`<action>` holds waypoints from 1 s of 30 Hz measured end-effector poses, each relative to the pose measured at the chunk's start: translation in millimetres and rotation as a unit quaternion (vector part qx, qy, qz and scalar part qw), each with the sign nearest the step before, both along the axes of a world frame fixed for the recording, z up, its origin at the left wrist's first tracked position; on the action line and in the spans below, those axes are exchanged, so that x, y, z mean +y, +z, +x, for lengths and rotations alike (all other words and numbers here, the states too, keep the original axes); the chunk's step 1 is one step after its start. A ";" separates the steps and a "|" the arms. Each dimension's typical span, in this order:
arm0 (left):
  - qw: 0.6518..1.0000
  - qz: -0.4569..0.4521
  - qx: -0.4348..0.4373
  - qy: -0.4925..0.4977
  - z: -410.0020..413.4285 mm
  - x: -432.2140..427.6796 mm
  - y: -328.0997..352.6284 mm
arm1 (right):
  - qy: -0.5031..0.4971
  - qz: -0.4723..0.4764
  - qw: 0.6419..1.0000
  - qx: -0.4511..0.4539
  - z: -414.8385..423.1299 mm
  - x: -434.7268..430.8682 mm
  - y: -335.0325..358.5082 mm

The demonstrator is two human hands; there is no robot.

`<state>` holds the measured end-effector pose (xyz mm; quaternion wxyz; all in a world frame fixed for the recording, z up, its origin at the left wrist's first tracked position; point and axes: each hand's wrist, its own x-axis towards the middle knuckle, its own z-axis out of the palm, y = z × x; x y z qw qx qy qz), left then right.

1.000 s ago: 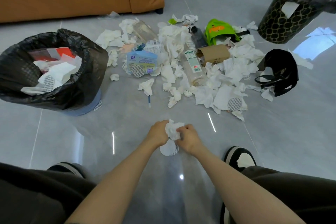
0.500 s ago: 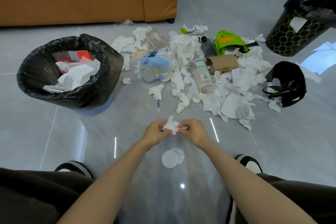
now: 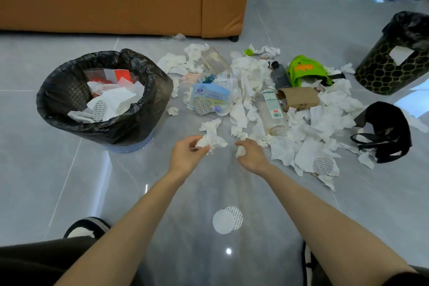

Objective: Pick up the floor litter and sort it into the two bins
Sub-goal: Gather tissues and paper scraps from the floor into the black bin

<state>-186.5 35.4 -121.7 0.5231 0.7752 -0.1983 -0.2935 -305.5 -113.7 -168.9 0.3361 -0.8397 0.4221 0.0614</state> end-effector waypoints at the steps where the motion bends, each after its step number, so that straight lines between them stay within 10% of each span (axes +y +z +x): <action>1: 1.000 0.000 -0.004 -0.003 4.7 0.4 1.9 | 0.017 0.002 0.999 0.037 2.9 -3.8 -5.8; 7: 1.000 0.002 -0.015 0.007 25.2 8.7 3.6 | 0.079 -0.020 0.986 0.145 5.6 -1.3 -28.9; 23: 0.998 -0.033 -0.042 0.021 39.0 30.6 41.8 | 0.071 0.025 0.995 0.064 -29.9 57.9 -39.8; 30: 0.991 -0.070 -0.052 0.100 70.4 40.7 74.1 | -0.177 0.201 0.945 -0.187 40.9 72.4 22.9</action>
